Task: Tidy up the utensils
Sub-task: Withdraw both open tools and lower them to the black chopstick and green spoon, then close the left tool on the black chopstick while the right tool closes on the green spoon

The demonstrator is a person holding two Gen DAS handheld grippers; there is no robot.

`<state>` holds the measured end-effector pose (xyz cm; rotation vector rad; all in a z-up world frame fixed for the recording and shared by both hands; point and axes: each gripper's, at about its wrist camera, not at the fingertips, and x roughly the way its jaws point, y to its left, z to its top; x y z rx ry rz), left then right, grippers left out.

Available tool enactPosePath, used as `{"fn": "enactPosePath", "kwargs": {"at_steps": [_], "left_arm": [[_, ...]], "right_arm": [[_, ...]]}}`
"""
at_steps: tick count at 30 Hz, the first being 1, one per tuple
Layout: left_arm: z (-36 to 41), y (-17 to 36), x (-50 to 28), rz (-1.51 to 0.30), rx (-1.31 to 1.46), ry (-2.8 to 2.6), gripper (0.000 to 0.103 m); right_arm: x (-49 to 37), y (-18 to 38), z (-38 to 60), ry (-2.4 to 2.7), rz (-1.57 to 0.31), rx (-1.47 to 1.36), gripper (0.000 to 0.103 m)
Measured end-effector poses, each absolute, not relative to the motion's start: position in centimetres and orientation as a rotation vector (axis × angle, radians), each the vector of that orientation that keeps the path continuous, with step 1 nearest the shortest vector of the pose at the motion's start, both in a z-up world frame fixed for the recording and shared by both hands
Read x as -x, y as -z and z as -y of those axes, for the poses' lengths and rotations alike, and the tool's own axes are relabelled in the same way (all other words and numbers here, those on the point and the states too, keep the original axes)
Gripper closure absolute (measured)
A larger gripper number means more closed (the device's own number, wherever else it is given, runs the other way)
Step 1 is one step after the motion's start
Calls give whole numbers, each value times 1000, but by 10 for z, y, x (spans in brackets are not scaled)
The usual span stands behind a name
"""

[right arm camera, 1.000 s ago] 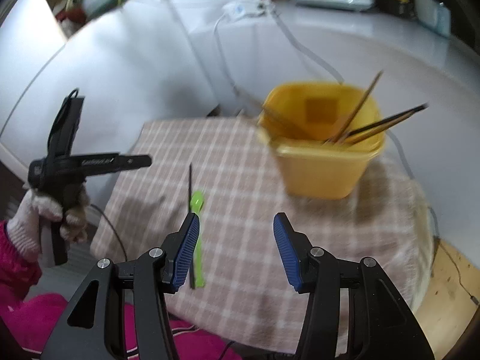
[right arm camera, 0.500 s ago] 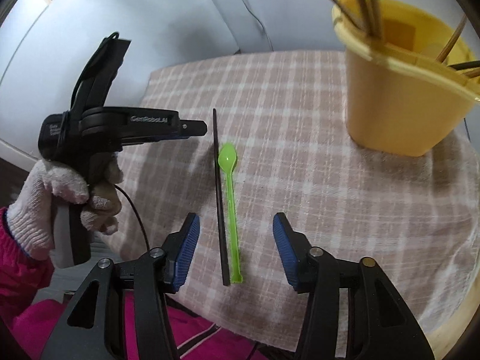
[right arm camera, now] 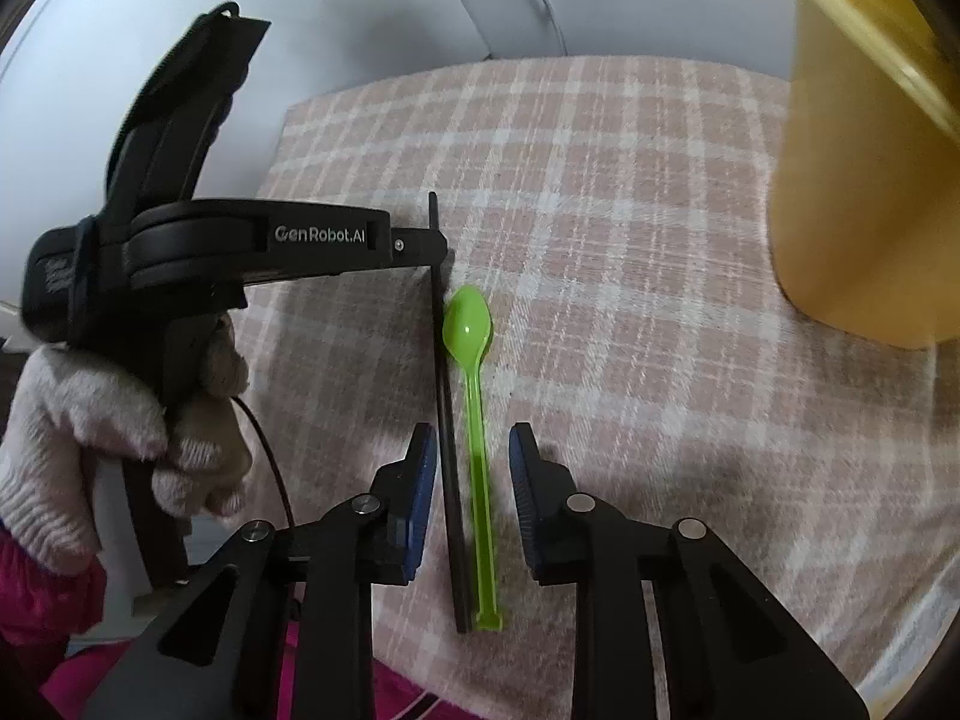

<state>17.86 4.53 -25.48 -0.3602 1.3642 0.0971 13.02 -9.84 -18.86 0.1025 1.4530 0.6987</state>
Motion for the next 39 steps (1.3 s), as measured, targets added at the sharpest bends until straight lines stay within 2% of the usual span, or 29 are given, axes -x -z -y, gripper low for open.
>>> {"fn": "enactPosePath", "kwargs": {"at_steps": [4, 11, 22, 25, 39], "left_arm": [[-38, 263, -187, -1364, 342, -93, 95], [-26, 272, -198, -1360, 299, -70, 95], [-41, 267, -181, -1369, 248, -57, 95], [-48, 265, -171, -1376, 228, -58, 95], [-95, 234, -115, -1321, 334, -65, 98]], "right_arm": [[-140, 200, 92, -693, -1486, -120, 81], [-158, 216, 85, -700, -1555, -128, 86], [-155, 233, 49, -800, -1559, -50, 86], [-154, 236, 32, -779, -1554, 15, 99], [-150, 217, 32, -817, -1481, -28, 98]]}}
